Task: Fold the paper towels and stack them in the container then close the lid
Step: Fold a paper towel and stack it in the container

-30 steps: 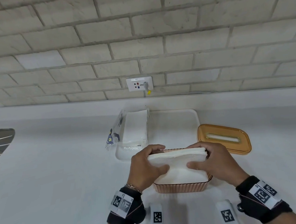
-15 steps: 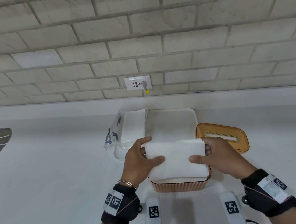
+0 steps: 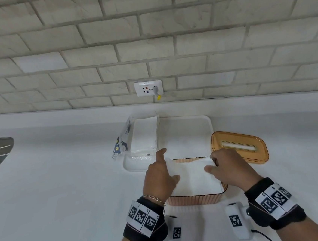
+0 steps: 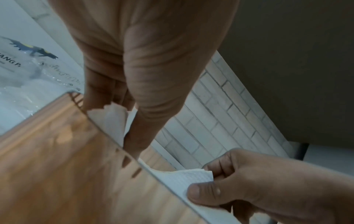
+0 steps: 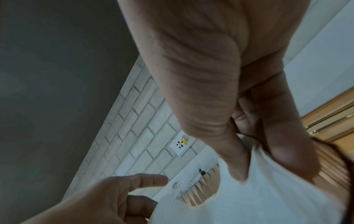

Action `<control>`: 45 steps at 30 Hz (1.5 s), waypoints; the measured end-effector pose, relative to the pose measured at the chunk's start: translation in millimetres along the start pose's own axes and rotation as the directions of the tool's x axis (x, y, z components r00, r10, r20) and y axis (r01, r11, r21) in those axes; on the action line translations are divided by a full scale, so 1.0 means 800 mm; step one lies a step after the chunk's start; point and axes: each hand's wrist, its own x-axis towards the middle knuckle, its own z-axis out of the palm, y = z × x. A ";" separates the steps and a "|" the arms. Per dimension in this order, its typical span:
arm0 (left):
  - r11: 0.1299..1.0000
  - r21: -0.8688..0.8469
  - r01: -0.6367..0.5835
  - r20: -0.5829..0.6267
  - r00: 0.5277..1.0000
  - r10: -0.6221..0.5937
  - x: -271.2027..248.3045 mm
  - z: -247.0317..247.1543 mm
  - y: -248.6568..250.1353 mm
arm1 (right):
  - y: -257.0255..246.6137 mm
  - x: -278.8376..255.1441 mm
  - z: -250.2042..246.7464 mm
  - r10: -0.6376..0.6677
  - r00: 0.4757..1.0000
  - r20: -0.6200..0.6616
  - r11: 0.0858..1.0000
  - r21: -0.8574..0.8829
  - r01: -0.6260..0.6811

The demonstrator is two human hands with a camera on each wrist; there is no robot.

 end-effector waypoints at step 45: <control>0.632 0.667 -0.395 0.344 0.915 0.210 0.005 -0.008 0.025 | -0.015 -0.014 0.006 -0.296 0.916 0.270 0.907 -0.222 0.358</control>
